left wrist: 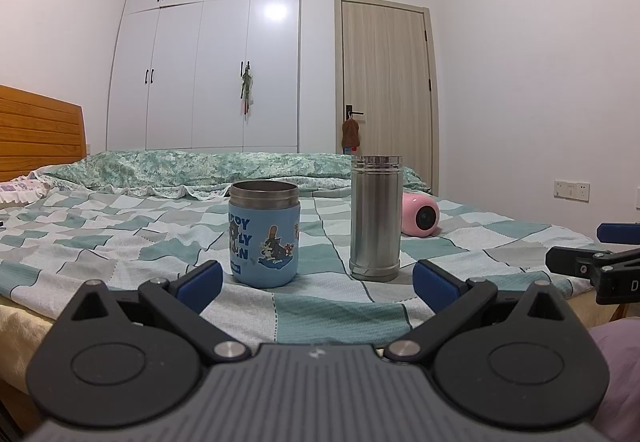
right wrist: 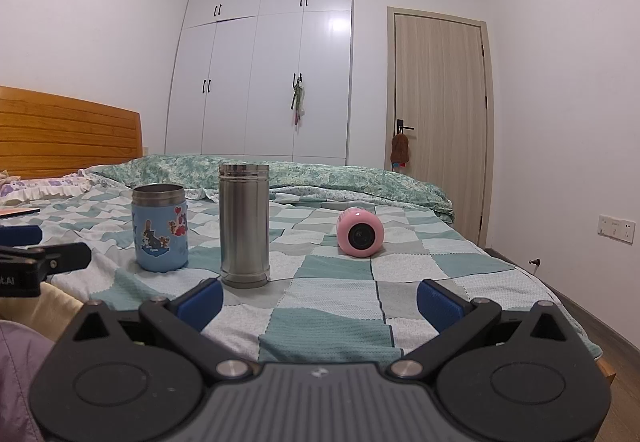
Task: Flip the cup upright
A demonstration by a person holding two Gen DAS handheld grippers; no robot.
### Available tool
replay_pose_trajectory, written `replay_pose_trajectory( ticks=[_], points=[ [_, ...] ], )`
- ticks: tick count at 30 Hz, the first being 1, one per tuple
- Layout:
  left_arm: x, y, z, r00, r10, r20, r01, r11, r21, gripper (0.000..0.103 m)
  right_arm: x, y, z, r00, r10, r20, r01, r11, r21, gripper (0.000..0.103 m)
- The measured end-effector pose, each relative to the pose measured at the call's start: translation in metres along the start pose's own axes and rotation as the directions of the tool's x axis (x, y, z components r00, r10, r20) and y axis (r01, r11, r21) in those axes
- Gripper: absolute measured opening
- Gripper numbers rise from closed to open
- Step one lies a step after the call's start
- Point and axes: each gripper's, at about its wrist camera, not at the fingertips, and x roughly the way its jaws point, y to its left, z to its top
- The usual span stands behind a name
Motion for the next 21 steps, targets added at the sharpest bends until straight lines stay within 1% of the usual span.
replay_pose_trajectory(
  ticks=[5, 11, 21],
  points=[
    [-0.0017, -0.0014, 0.0005, 1.0, 0.002, 0.012, -0.002, 1.0, 0.004, 0.103, -0.0002, -0.0001, -0.0001, 1.0, 0.0, 0.001, 0.0, 1.0, 0.001, 0.103],
    [-0.0019, -0.0062, -0.0011, 1.0, 0.002, 0.017, -0.003, 1.0, 0.031, 0.103, -0.0002, -0.0001, -0.0002, 1.0, 0.0, 0.001, 0.0, 1.0, 0.0, 0.103],
    [-0.003, -0.0049, -0.003, 1.0, -0.004, 0.018, 0.003, 1.0, 0.025, 0.103, -0.0005, 0.0001, -0.0003, 1.0, 0.0, 0.001, 0.0, 1.0, 0.0, 0.103]
  ],
)
